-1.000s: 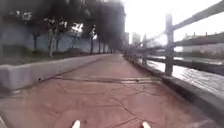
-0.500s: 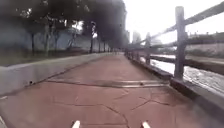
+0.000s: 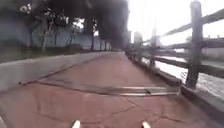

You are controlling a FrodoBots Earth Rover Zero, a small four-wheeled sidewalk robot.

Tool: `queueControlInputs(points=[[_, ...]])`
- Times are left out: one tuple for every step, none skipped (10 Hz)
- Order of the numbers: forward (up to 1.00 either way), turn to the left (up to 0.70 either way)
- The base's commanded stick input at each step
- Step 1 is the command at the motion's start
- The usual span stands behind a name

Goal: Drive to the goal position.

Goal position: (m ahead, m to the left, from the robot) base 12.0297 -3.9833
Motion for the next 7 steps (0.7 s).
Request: queueControlInputs(points=[[0.7, 0.0], [0.7, 0.0], [0.7, 0.0], [0.7, 0.0], [0.7, 0.0], [0.7, 0.0], [0.7, 0.0]])
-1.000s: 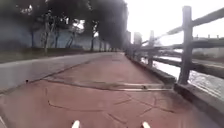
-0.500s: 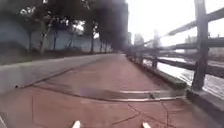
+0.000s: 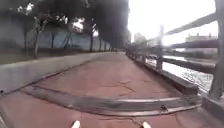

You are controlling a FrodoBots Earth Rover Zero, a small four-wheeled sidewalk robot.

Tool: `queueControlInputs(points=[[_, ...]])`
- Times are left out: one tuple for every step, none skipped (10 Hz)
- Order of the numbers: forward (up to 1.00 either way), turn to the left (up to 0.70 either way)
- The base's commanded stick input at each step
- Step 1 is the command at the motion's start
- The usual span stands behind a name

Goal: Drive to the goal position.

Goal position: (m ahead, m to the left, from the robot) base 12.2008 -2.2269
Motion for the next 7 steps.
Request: queueControlInputs(points=[[0.7, 0.0], [0.7, 0.0], [0.7, 0.0], [0.7, 0.0], [0.7, 0.0], [0.7, 0.0], [0.7, 0.0]])
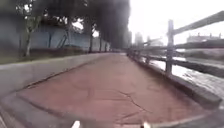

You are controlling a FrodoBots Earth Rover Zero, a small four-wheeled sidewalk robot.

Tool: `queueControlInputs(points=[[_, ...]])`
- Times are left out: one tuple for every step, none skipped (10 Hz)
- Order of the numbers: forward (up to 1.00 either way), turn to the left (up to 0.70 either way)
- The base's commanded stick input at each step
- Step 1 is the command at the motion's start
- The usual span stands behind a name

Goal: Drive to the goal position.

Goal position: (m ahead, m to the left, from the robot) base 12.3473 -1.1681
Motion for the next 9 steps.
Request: queueControlInputs(points=[[0.7, 0.0], [0.7, 0.0], [0.7, 0.0], [0.7, 0.0], [0.7, 0.0], [0.7, 0.0], [0.7, 0.0], [0.7, 0.0], [0.7, 0.0]])
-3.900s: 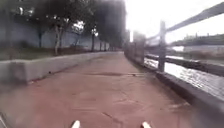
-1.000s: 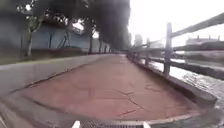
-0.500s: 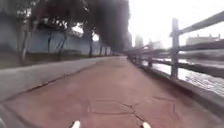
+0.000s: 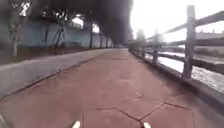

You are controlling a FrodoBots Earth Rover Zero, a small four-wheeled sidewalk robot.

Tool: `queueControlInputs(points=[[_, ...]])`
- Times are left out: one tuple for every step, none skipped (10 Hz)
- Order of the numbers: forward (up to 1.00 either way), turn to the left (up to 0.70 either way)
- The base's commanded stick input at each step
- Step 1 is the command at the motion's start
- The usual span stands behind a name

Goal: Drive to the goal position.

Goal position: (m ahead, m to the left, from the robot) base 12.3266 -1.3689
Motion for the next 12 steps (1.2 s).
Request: queueControlInputs(points=[[0.7, 0.0], [0.7, 0.0], [0.7, 0.0], [0.7, 0.0], [0.7, 0.0], [0.7, 0.0], [0.7, 0.0], [0.7, 0.0], [0.7, 0.0], [0.7, 0.0], [0.7, 0.0], [0.7, 0.0]])
